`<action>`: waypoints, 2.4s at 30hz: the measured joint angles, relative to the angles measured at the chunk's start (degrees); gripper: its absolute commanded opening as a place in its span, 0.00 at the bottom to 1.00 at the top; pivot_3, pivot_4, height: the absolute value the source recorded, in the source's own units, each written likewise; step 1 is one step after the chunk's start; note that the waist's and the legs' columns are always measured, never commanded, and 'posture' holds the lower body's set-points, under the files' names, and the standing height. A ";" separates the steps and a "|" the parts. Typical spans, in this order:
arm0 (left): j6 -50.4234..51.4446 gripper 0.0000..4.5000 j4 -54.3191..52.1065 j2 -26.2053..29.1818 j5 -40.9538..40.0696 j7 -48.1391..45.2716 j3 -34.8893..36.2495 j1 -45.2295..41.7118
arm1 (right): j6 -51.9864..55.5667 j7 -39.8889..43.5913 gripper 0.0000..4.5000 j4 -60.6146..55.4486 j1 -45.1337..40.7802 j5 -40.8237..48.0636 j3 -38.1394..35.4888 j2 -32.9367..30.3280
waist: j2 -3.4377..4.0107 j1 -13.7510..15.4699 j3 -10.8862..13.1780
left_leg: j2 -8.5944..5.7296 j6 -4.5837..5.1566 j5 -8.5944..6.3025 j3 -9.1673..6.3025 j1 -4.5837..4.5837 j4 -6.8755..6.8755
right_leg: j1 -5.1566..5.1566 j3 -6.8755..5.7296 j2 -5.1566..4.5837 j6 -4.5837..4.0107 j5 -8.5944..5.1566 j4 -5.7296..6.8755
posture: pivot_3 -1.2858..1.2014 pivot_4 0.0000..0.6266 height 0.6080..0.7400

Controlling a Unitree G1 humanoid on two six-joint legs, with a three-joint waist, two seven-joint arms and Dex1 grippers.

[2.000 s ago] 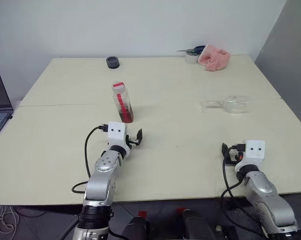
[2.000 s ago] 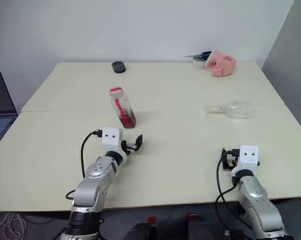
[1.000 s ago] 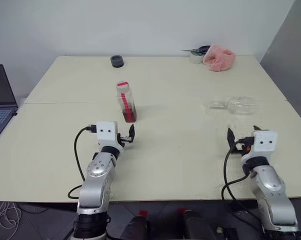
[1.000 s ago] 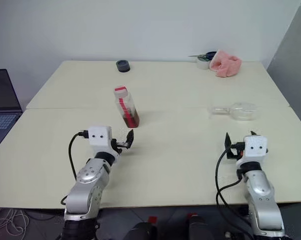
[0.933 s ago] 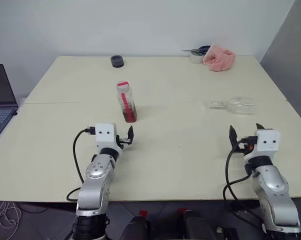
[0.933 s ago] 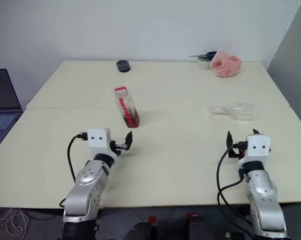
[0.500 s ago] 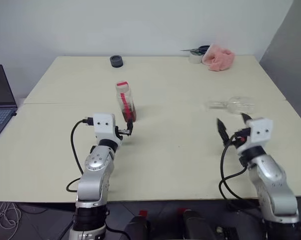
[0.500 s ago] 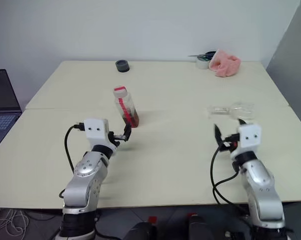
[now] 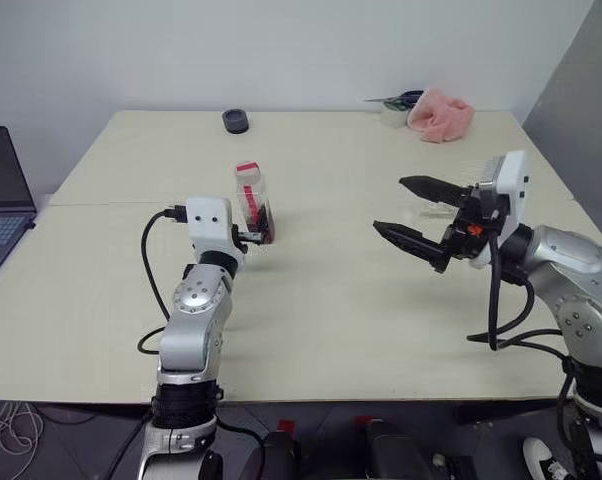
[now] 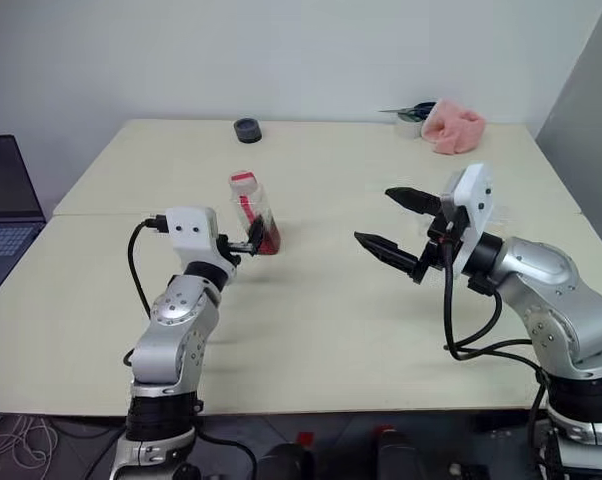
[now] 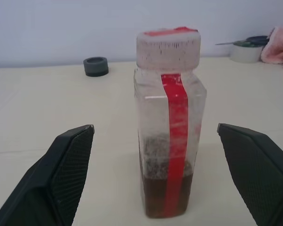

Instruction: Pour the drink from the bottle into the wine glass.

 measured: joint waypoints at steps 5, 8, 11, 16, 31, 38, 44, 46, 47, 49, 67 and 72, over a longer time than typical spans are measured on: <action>-0.96 1.00 2.11 -0.93 0.06 0.02 -0.55 -1.12 | 0.08 0.54 0.99 0.87 -0.51 -0.14 1.34 0.93 | -0.01 0.42 0.00 | -0.03 -0.01 0.00 0.00 -0.04 0.01 | -0.02 0.00 -0.06 0.00 0.00 -0.02 | 0.52 0.24 1.00; -1.53 1.00 3.92 -1.34 0.22 0.31 -0.96 -2.57 | 0.07 0.66 0.99 1.26 -0.51 -0.23 1.59 1.01 | -0.01 0.47 0.00 | -0.03 -0.01 0.00 -0.01 -0.04 0.01 | -0.03 -0.01 -0.06 0.00 0.00 -0.01 | 0.52 0.24 1.00; -2.82 1.00 6.25 -1.54 0.67 1.13 -0.96 -4.57 | 0.02 0.57 0.99 1.56 -0.49 -0.59 1.58 1.00 | -0.01 0.46 0.00 | -0.03 -0.01 0.00 0.01 -0.03 0.01 | -0.04 0.00 -0.06 0.00 0.00 -0.01 | 0.52 0.24 1.00; -5.07 1.00 10.78 -1.52 1.18 1.24 -0.85 -6.52 | 0.02 0.03 0.99 1.51 0.15 -0.63 1.54 1.01 | -0.01 0.46 0.00 | -0.03 -0.01 0.00 0.01 -0.03 0.01 | -0.04 0.00 -0.06 0.00 0.00 -0.01 | 0.52 0.24 1.00; -15.79 1.00 29.71 -0.98 1.64 0.71 -0.45 -15.54 | -0.07 -2.36 0.99 0.85 1.06 -1.99 1.54 1.46 | -0.02 0.44 0.01 | -0.04 -0.02 0.00 0.01 -0.05 0.01 | -0.08 0.01 -0.09 0.00 0.01 0.00 | 0.52 0.24 1.00; -18.89 1.00 33.01 -0.95 1.45 -0.28 -0.39 -16.47 | 0.77 -3.80 0.99 0.18 1.31 -1.95 1.44 1.48 | -0.02 0.44 0.01 | -0.04 -0.02 0.00 0.01 -0.05 0.01 | -0.09 0.01 -0.10 0.00 0.01 0.01 | 0.52 0.24 1.00; -20.59 0.91 33.90 -0.97 0.78 -1.50 -0.26 -16.54 | 2.24 -5.25 1.00 -0.62 1.23 -1.76 1.18 1.56 | -0.02 0.44 0.01 | -0.05 -0.02 0.00 0.01 -0.06 0.01 | -0.09 0.00 -0.10 0.00 0.01 0.01 | 0.52 0.24 1.00; -21.01 0.81 33.90 -0.98 0.34 -1.76 -0.19 -16.54 | 2.68 -5.78 1.00 -0.65 1.09 -1.73 1.08 1.66 | -0.02 0.44 0.01 | -0.05 -0.01 0.01 0.01 -0.06 0.01 | -0.09 0.00 -0.10 0.00 0.01 0.01 | 0.52 0.24 1.00; -21.06 0.73 33.90 -0.98 0.09 -1.80 -0.08 -16.54 | 2.91 -6.10 1.00 -0.69 0.98 -1.70 1.07 1.70 | -0.02 0.43 0.01 | -0.04 -0.02 0.01 0.01 -0.06 0.01 | -0.09 0.00 -0.10 0.00 0.01 0.02 | 0.52 0.24 1.00; -21.08 0.59 33.90 -0.96 -0.12 -1.83 0.21 -16.53 | 3.33 -6.28 1.00 -0.72 0.52 -1.66 1.07 1.86 | -0.02 0.43 0.01 | -0.04 -0.02 0.01 0.01 -0.06 0.01 | -0.10 0.00 -0.10 0.00 0.01 0.02 | 0.52 0.24 1.00; -14.31 0.43 28.22 -1.15 -3.05 -13.04 -4.53 -16.36 | 3.07 -13.45 1.00 1.57 -5.21 -9.33 5.90 9.37 | -0.02 0.31 0.01 | -0.06 -0.02 0.01 -0.02 -0.11 0.01 | -0.15 -0.02 -0.10 -0.01 0.01 0.02 | 0.52 0.24 1.00; -10.55 0.43 20.76 -0.61 -5.74 -23.60 -10.89 -16.23 | 2.92 -15.11 1.00 2.45 -5.63 -11.57 7.68 12.26 | -0.01 0.18 0.01 | -0.10 -0.03 0.01 0.01 -0.15 0.00 | -0.19 0.02 -0.13 -0.01 0.01 -0.02 | 0.52 0.24 1.00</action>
